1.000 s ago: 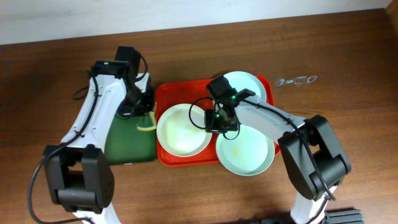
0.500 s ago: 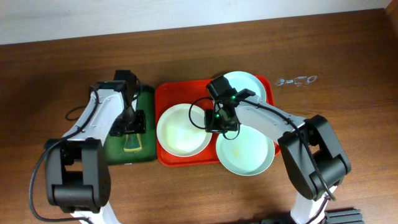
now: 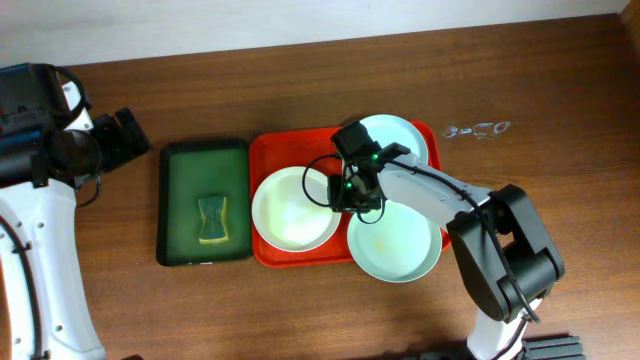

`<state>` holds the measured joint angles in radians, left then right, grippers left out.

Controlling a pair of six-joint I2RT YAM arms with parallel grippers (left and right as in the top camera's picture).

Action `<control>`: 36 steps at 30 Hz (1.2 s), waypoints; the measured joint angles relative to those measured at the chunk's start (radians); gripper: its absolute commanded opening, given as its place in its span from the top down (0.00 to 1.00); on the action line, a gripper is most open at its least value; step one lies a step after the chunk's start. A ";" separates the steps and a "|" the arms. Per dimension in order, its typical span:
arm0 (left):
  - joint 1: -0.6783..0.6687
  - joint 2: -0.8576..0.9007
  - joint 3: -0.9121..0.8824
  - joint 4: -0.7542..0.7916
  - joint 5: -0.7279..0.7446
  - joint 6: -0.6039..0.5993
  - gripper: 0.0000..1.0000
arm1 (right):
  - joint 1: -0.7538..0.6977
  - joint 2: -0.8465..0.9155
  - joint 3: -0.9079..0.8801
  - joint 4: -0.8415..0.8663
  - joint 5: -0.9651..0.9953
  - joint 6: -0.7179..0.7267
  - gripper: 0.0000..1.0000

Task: Clean dirty plates on tray and stack at the side
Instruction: 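Return the sponge to the green tray and retract the left arm, then lift the white plate with the right gripper and carry it right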

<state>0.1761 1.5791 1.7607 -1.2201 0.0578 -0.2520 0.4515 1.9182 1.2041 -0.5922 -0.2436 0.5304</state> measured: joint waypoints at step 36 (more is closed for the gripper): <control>0.000 0.000 0.000 -0.004 0.007 0.000 0.01 | -0.020 -0.038 0.224 -0.370 0.010 0.008 0.96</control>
<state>0.1764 1.5791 1.7607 -1.2240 0.0647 -0.2520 0.4316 1.8801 1.4284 -0.9623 -0.2337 0.5381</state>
